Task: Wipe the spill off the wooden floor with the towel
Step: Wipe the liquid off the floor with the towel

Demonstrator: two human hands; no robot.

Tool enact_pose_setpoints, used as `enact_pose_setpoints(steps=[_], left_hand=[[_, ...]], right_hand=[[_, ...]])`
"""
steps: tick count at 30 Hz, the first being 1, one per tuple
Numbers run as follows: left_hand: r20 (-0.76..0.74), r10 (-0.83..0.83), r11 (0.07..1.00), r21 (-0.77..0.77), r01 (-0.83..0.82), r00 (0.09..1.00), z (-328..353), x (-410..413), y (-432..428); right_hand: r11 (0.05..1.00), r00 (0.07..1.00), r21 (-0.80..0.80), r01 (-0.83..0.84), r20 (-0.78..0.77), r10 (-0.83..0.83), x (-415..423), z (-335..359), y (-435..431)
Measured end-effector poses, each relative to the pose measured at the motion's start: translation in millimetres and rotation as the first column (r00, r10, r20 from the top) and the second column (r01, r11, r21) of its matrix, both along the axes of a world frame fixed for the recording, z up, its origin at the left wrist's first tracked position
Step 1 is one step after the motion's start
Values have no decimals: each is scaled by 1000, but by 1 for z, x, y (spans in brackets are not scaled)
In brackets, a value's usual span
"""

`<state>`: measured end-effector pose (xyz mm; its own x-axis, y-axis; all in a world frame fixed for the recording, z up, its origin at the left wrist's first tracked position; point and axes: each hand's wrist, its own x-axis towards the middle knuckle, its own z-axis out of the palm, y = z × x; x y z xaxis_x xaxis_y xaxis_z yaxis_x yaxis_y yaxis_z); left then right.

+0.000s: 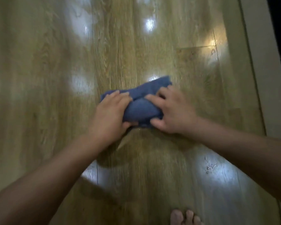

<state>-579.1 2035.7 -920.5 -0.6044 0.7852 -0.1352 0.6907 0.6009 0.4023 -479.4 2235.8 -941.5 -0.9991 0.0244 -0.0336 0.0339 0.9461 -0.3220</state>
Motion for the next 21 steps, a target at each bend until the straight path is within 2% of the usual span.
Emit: enact_pose_setpoints(steps=[2, 4, 6, 8, 10, 12, 14, 17, 19, 21], left_hand=[[7, -78, 996, -42, 78, 997, -2, 0, -15], [43, -96, 994, -47, 98, 994, -1, -33, 8], [81, -21, 996, -84, 28, 997, -2, -77, 44], [17, 24, 995, -100, -23, 1000, -1, -116, 78], [-102, 50, 992, -112, -62, 994, 7, -122, 89], [-76, 66, 994, -77, -72, 995, 6, -99, 65], [-41, 46, 999, 12, -45, 998, 4, -53, 23], [37, -109, 994, 6, 109, 993, 9, -2, -21], [25, -121, 992, -36, 122, 992, 2, -26, 0], [-11, -42, 994, -97, 41, 999, -3, -62, 40]], right_hand=[[987, 984, -32, -160, 74, 162, 2, -3, -2], [971, 966, 15, -237, 114, 234, -28, 1, 17], [982, 985, 107, -157, 89, 147, -70, 7, 38], [988, 997, 154, -9, 81, -4, -109, 12, 52], [980, 994, 189, 63, 74, -78, -124, 15, 50], [980, 992, 176, 92, 70, -106, -103, 16, 39], [998, 999, 59, 10, 52, -13, -48, 8, 18], [988, 988, -78, -131, 71, 137, 11, 4, -10], [978, 972, -18, -207, 111, 208, -9, 1, 7], [989, 992, 100, -112, 74, 105, -46, 0, 34]])
